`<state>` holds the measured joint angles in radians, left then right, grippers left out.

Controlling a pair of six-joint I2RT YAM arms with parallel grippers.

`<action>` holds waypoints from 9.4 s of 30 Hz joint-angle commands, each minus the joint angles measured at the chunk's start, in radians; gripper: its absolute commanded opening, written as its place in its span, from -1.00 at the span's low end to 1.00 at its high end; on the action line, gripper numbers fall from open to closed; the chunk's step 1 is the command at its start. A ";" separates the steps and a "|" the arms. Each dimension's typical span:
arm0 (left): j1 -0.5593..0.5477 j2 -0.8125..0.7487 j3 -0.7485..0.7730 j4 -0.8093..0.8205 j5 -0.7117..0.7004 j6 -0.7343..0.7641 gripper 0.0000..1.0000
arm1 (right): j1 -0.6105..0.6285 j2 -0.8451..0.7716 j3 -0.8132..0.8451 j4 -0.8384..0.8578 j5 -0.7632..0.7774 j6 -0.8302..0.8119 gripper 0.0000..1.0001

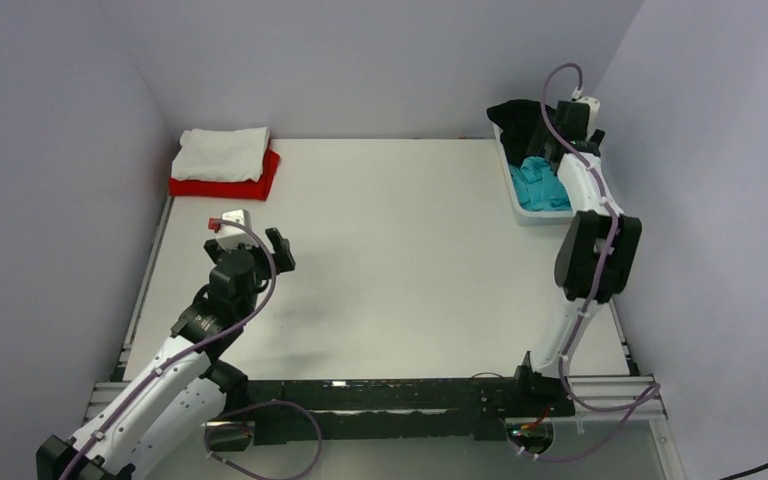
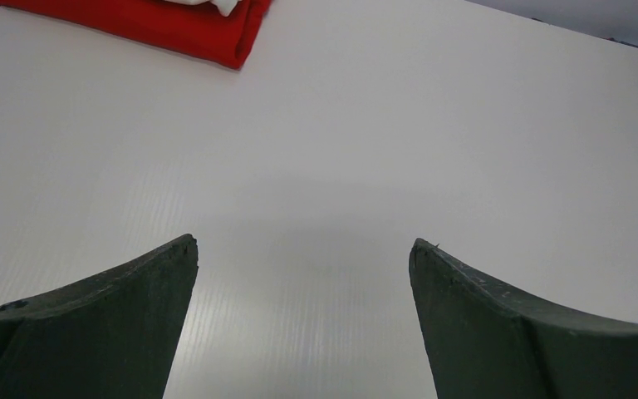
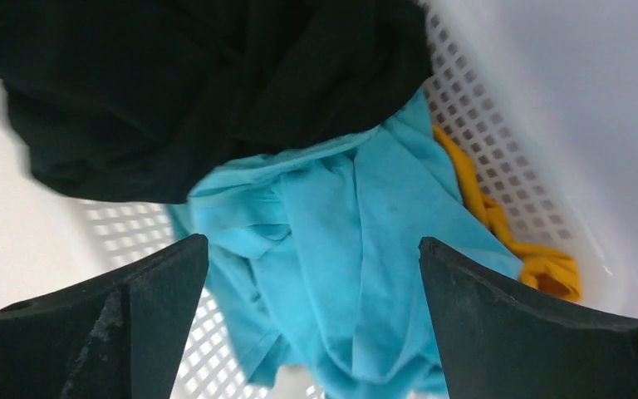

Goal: Fold and stack the t-shirts
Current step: Grab crumpled tshirt from bin with the right arm, then move the tshirt to the center of the board, then flatten out the tshirt

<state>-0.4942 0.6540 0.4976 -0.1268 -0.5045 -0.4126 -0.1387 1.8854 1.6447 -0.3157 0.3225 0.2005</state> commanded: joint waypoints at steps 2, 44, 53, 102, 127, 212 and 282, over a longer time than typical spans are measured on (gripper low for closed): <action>0.002 0.021 0.004 0.047 -0.035 0.015 0.99 | -0.036 0.208 0.156 -0.214 -0.040 -0.132 1.00; 0.003 -0.027 0.021 -0.057 0.014 -0.074 0.99 | 0.411 -0.441 0.147 0.044 -0.535 -0.205 -0.94; 0.004 -0.134 0.041 -0.220 -0.035 -0.159 0.99 | 0.565 -0.415 0.076 0.305 -0.650 0.077 -0.97; 0.083 0.580 -0.048 0.051 0.509 -0.268 -1.00 | 0.470 -0.408 -0.673 0.163 -0.212 0.177 0.92; 0.082 0.412 -0.062 0.018 0.508 -0.265 -1.00 | 0.472 0.095 -0.318 0.165 -0.337 -0.014 -0.34; 0.374 0.883 0.508 -0.021 0.471 -0.098 -1.00 | 0.315 -0.027 -0.445 0.150 -0.607 0.153 0.64; 0.373 0.079 0.564 -0.108 0.372 -0.012 -1.00 | 0.360 -0.867 -0.384 -0.028 -0.373 0.155 -1.00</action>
<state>-0.1219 0.7689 1.0245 -0.2195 -0.0952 -0.4572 0.2279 1.0374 1.2282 -0.2710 -0.0834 0.3672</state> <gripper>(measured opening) 0.015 0.010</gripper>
